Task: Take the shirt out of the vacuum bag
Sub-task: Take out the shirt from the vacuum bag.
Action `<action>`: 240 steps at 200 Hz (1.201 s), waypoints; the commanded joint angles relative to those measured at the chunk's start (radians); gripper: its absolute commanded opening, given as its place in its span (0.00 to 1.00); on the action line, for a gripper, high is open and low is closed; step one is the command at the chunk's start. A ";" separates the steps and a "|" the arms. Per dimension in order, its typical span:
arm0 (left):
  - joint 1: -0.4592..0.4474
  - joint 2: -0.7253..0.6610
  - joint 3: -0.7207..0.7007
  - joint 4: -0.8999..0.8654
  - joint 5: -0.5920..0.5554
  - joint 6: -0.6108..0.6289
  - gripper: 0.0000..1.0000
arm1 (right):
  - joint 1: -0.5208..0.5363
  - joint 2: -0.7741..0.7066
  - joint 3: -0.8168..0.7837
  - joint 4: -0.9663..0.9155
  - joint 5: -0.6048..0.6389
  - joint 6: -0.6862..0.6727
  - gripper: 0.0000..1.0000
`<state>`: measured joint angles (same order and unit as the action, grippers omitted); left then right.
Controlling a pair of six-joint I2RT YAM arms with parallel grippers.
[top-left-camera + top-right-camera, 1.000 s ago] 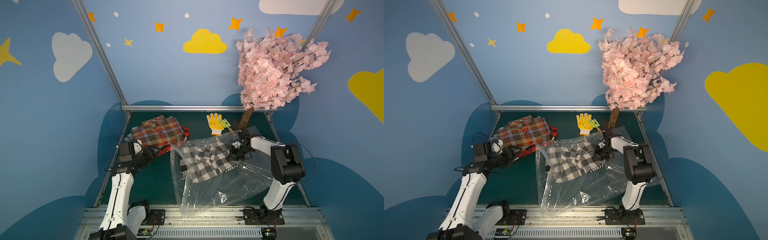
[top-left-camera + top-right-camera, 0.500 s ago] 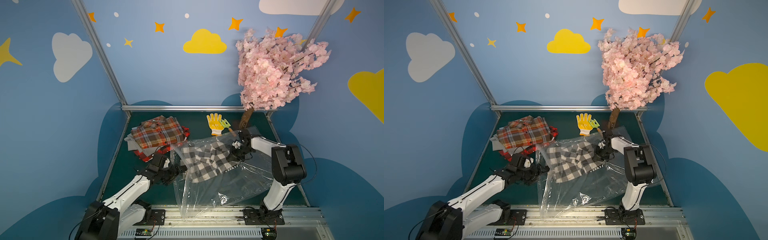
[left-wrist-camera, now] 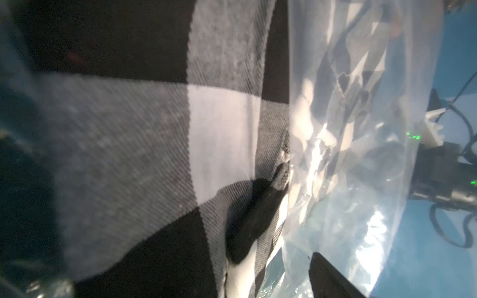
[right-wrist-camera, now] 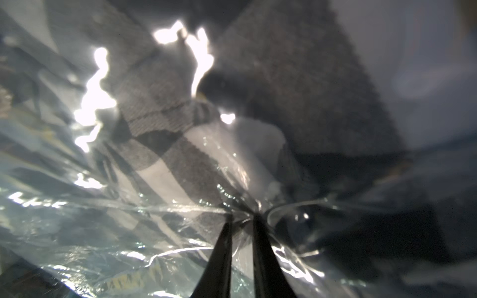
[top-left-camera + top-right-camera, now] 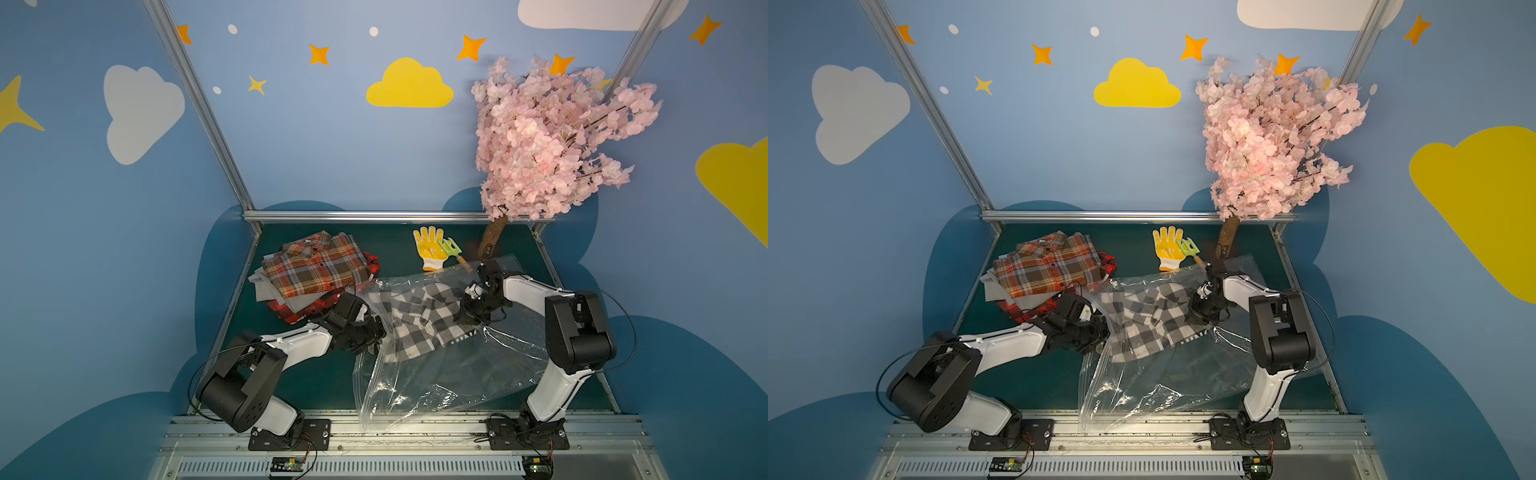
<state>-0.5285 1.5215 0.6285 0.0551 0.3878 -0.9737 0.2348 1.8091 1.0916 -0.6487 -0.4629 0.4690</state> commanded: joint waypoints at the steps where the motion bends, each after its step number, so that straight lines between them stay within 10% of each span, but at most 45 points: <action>1: -0.019 0.074 0.013 -0.043 -0.027 0.027 0.87 | 0.008 -0.028 -0.018 -0.016 0.005 -0.005 0.18; 101: -0.031 -0.176 0.040 -0.334 0.004 0.072 0.95 | 0.005 -0.021 -0.033 0.001 -0.006 -0.010 0.17; 240: -0.050 -0.065 -0.079 -0.069 -0.002 -0.008 0.82 | 0.008 -0.022 -0.035 0.004 -0.008 -0.016 0.17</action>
<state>-0.5724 1.4284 0.5804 -0.0708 0.3866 -0.9627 0.2348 1.8011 1.0714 -0.6357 -0.4656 0.4656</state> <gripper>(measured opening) 0.824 0.175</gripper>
